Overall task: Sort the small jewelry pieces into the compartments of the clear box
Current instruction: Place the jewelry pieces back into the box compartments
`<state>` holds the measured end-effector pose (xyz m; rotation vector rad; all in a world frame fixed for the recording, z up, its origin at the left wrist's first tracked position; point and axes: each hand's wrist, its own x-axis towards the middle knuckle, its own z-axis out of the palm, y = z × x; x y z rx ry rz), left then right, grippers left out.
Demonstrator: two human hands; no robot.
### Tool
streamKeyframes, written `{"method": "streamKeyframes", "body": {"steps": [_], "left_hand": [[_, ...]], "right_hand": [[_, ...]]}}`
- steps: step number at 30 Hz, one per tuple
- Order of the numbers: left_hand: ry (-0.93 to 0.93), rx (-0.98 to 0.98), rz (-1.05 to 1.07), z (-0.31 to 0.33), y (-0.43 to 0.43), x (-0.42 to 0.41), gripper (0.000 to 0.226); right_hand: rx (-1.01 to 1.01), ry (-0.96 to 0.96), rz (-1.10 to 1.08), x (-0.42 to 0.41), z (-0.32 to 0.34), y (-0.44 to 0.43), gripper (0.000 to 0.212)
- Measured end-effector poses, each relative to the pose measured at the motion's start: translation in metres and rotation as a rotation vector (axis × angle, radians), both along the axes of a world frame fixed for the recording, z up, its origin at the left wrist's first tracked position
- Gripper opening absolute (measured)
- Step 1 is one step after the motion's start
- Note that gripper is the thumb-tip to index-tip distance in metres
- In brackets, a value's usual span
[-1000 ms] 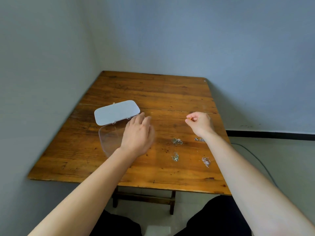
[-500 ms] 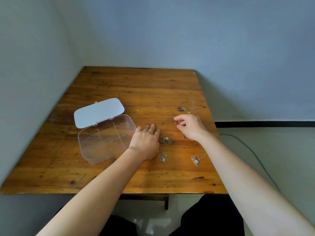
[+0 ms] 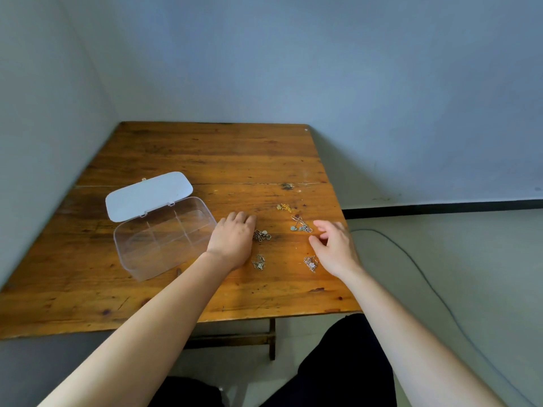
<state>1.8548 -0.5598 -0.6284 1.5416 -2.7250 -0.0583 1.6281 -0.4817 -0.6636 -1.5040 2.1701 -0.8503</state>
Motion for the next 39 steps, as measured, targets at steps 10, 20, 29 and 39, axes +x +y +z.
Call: {"method": "streamKeyframes", "body": {"steps": [10, 20, 29, 39], "left_hand": [[0.332, 0.201, 0.182, -0.014, 0.007, -0.006, 0.047], [0.592, 0.142, 0.249, -0.013, 0.007, -0.006, 0.016], [0.866, 0.411, 0.359, 0.006, 0.007, -0.007, 0.013], [1.795, 1.042, 0.42, 0.055, 0.014, 0.025, 0.015]], "right_hand": [[0.228, 0.242, 0.007, 0.015, 0.007, -0.03, 0.08], [-0.154, 0.06, -0.023, 0.028, -0.003, -0.026, 0.016], [0.01, -0.318, 0.019, 0.009, 0.02, -0.019, 0.027], [-0.113, -1.118, -0.074, 0.019, 0.041, -0.018, 0.034]]}}
